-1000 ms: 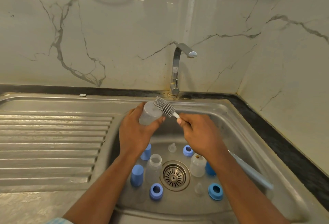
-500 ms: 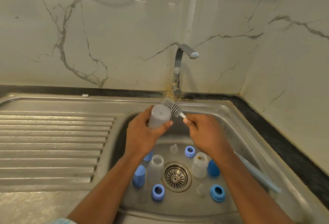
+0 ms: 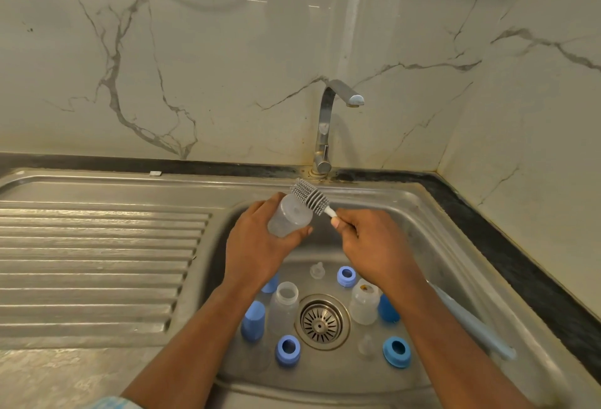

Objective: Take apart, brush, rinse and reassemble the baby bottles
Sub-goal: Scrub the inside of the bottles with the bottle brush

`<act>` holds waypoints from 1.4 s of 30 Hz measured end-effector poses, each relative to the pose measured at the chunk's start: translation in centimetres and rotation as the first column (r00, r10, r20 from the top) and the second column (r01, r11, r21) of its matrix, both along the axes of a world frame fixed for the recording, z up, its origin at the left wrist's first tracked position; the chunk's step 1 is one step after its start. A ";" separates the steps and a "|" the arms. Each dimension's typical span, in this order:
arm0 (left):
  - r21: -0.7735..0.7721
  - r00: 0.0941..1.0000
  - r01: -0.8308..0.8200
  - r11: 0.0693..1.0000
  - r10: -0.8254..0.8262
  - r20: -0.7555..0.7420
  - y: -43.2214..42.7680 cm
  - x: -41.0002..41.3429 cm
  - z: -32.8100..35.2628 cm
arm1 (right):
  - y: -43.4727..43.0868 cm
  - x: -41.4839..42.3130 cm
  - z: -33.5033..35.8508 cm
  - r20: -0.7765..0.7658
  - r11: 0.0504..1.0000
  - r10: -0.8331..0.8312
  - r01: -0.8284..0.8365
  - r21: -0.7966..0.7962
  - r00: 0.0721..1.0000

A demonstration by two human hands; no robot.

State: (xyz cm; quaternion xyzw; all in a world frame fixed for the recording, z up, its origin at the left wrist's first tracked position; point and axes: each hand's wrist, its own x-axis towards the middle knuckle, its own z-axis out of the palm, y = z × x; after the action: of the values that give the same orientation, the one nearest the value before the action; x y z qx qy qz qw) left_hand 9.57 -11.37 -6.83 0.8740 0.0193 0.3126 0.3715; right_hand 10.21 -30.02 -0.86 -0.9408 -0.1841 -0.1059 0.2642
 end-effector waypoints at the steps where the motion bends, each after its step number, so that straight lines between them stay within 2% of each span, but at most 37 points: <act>1: -0.014 1.000 -0.001 1.000 0.001 0.003 0.1 0.0 0.0 | 0.1 -0.2 0.1 -0.010 0.999 0.038 -0.037 0.012 0.999; 5: -0.116 1.000 -0.016 0.993 0.014 -0.019 0.6 -0.1 0.0 | 0.6 -1.2 0.1 -0.047 0.987 0.161 -0.162 -0.020 0.986; 10: 0.015 0.997 0.058 0.998 -0.057 -0.059 -0.9 -0.3 -0.3 | 0.3 -0.5 0.1 -0.012 1.000 0.013 -0.013 -0.026 1.000; 12: 0.050 0.998 0.029 0.998 -0.026 -0.054 -0.7 -0.3 -0.3 | 0.4 -0.5 0.1 -0.010 1.000 0.018 -0.019 -0.022 1.000; 16: -0.034 0.998 -0.063 0.997 0.062 -0.031 0.4 -0.3 -0.1 | 0.8 -1.2 -0.1 -0.011 0.991 0.127 -0.128 -0.037 0.992; 20: 0.077 0.999 -0.012 0.997 0.015 -0.043 -0.4 -0.7 0.0 | 0.3 -0.8 -0.1 -0.009 1.000 0.002 -0.002 0.021 1.000; 22: 0.089 0.999 -0.011 0.996 0.015 -0.044 -0.7 -0.6 0.0 | 0.1 -0.6 -0.2 -0.016 0.999 -0.009 0.010 0.041 1.000; 27: -0.136 0.996 -0.093 0.986 0.089 -0.032 1.0 -0.2 0.3 | 0.8 -1.4 -0.4 -0.026 0.984 0.176 -0.176 0.031 0.984; 33: -0.081 1.000 -0.007 0.997 0.007 -0.007 -0.3 -0.2 0.4 | 0.5 -0.1 -0.7 0.006 0.998 0.015 -0.015 0.061 1.000; 36: -0.115 1.000 -0.028 0.993 0.027 -0.003 0.2 -0.1 0.3 | 0.5 -0.1 -0.8 0.017 0.996 0.047 -0.048 0.078 0.999; 39: -0.231 0.997 -0.069 0.971 0.078 0.028 0.9 -0.3 0.7 | 0.0 -0.6 -0.8 -0.032 0.985 0.157 -0.154 0.076 0.987; 42: -0.272 0.997 -0.007 0.962 0.027 0.069 0.5 -0.4 1.2 | -0.4 -0.5 -0.7 -0.001 0.989 0.116 -0.116 0.091 0.993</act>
State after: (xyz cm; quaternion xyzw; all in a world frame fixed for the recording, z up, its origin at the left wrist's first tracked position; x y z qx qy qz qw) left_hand 9.13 -10.82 -5.68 0.8027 0.0561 0.3415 0.4857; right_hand 9.72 -30.42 -1.54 -0.9158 -0.2326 -0.0955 0.3131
